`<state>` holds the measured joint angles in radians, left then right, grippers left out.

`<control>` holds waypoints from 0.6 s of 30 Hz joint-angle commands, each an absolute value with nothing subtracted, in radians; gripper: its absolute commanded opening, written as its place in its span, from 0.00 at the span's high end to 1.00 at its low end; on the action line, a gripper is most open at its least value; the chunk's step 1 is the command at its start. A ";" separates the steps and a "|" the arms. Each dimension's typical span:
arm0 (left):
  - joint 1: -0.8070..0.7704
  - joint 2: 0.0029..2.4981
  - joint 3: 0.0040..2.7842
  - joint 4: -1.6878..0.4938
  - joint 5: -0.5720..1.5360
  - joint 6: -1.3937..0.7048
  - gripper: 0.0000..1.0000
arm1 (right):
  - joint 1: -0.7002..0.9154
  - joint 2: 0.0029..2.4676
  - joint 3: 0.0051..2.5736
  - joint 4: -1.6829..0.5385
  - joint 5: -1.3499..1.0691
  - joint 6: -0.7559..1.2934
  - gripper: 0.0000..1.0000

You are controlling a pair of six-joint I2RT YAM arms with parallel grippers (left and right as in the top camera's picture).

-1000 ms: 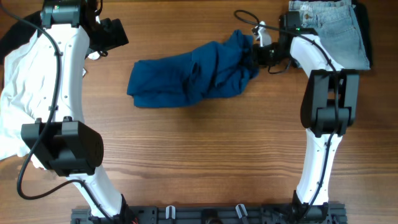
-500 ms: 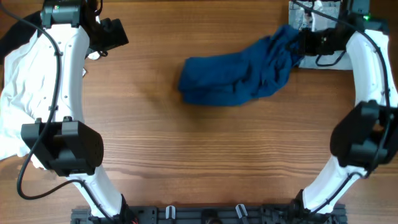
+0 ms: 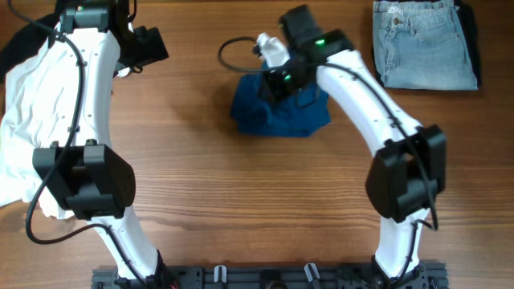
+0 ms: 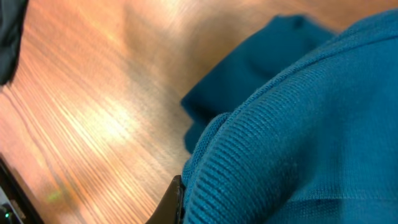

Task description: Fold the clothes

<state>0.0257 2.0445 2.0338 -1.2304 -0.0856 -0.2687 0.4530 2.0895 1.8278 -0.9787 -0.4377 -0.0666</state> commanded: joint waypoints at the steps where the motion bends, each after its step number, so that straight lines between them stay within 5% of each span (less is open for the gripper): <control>1: 0.031 2.058 2.029 -1.208 -0.103 -0.270 0.00 | 0.527 2.137 1.839 -0.962 -0.440 -0.023 0.96; 10: 0.031 2.058 2.029 -1.189 -0.103 -0.270 0.00 | 0.576 2.225 1.839 -0.742 -0.444 0.078 0.95; 11: 0.031 2.058 2.029 -1.189 -0.103 -0.270 0.00 | 0.576 2.228 1.839 -0.743 -0.444 0.078 0.57; 12: 0.031 2.058 2.029 -1.189 -0.103 -0.270 0.00 | 0.572 2.227 1.840 -0.743 -0.444 0.076 0.01; 18: 0.031 2.058 2.029 -1.189 -0.103 -0.270 0.00 | 0.511 2.091 2.008 -0.916 -0.435 0.024 0.00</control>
<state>0.0257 2.0460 2.0338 -1.1923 -0.0860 -0.2687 0.5514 2.2070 1.9015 -0.8738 -0.4290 0.0517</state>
